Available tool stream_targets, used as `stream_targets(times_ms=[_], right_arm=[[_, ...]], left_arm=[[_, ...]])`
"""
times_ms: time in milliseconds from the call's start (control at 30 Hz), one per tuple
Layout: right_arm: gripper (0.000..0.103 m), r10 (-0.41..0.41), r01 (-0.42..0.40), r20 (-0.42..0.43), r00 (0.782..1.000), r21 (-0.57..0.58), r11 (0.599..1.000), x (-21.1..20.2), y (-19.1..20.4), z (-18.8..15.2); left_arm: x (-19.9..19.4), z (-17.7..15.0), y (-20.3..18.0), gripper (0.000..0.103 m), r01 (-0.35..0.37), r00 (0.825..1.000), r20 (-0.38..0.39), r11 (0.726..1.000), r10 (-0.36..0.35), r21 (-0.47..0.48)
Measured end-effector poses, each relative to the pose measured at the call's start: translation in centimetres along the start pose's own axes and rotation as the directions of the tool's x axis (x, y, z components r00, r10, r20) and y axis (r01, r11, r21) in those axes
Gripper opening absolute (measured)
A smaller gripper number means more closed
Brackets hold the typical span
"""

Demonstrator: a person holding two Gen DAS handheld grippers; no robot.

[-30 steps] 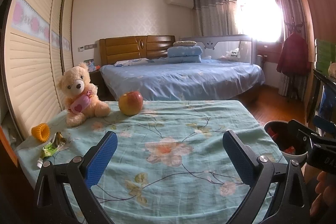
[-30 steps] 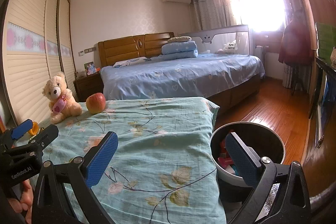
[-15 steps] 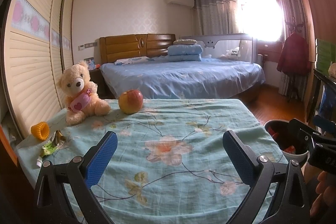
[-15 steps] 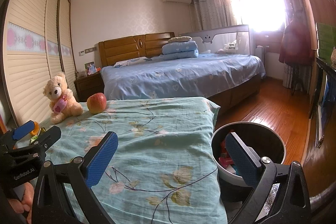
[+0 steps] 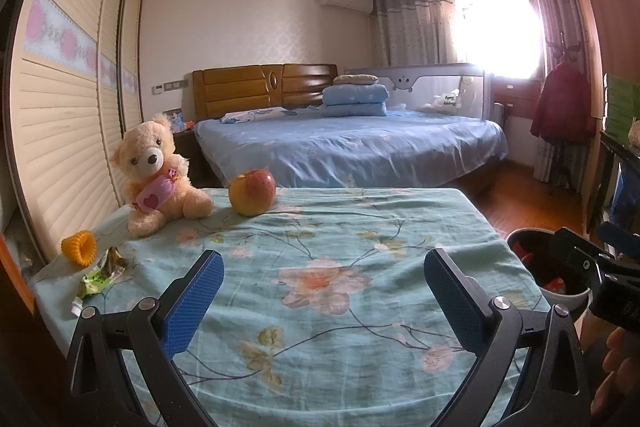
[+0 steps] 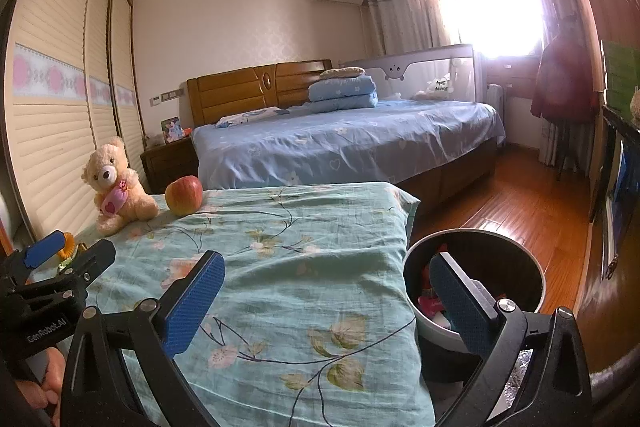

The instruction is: Collect trash

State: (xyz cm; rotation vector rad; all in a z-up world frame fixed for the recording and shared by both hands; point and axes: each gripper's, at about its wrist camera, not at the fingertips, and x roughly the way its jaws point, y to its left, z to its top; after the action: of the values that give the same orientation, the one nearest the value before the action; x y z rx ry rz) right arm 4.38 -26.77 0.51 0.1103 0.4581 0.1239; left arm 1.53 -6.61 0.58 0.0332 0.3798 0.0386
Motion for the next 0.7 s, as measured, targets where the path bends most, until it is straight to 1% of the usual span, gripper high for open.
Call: stream_targets(times_ms=[700], right_arm=[[0.103,0.001,-0.001,0.0,1.0,0.0,1.0,0.03,0.01,0.06]], left_arm=[[0.02,-0.04,-0.07,0.102,0.006,1.0,0.0,1.0,-0.006,0.002]])
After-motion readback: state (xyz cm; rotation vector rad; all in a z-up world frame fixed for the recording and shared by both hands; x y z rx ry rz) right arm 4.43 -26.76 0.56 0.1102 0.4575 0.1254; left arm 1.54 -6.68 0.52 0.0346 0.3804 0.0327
